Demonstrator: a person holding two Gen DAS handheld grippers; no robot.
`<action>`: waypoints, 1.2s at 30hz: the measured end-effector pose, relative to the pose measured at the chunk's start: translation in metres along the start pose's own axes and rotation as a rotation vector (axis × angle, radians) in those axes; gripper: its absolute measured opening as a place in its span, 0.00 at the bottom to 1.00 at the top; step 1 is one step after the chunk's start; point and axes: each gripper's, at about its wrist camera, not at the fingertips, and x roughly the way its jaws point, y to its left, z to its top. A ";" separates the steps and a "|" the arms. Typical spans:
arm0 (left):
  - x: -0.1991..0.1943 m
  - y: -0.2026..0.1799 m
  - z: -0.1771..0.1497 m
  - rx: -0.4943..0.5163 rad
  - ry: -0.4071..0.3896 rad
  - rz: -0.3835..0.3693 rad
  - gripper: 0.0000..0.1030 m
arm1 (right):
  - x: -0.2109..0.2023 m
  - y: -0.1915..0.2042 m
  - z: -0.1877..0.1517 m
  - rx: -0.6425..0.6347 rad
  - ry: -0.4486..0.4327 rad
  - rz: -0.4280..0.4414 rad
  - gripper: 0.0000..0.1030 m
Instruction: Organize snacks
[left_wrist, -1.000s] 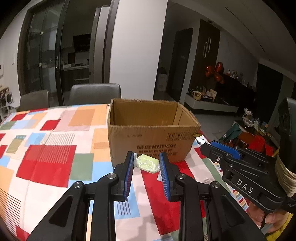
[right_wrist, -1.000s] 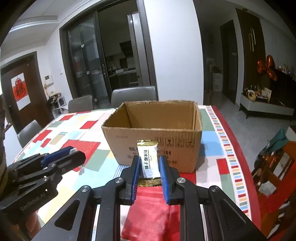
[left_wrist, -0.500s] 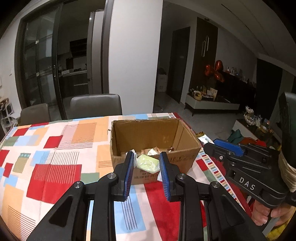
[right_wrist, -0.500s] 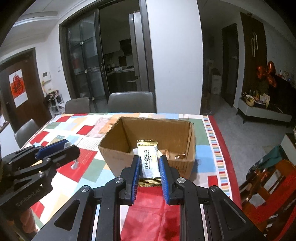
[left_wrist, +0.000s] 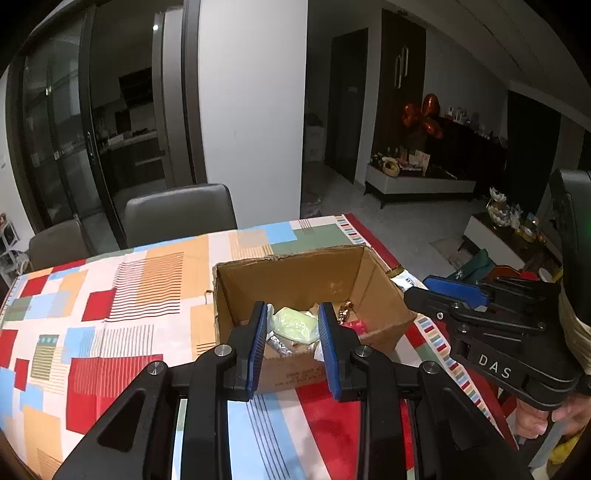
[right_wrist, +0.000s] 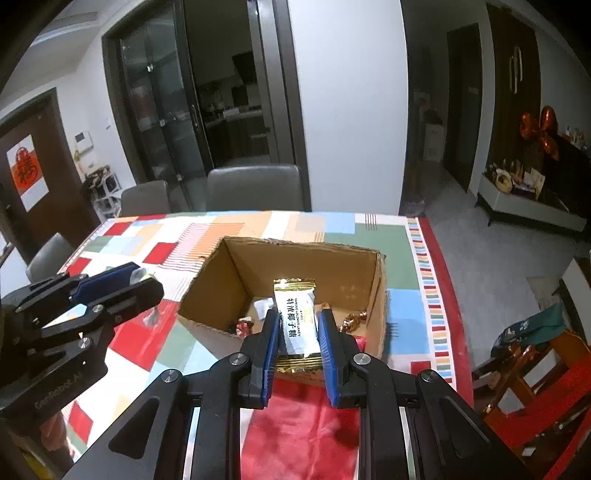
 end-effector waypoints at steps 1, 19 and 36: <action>0.005 0.001 0.004 -0.004 0.011 -0.001 0.27 | 0.003 0.000 0.003 0.002 0.010 -0.001 0.22; 0.068 0.020 0.024 -0.078 0.210 0.053 0.55 | 0.054 -0.021 0.033 0.067 0.163 -0.067 0.46; -0.012 0.007 -0.016 -0.074 0.119 0.116 0.79 | -0.005 -0.012 -0.007 0.067 0.118 -0.095 0.65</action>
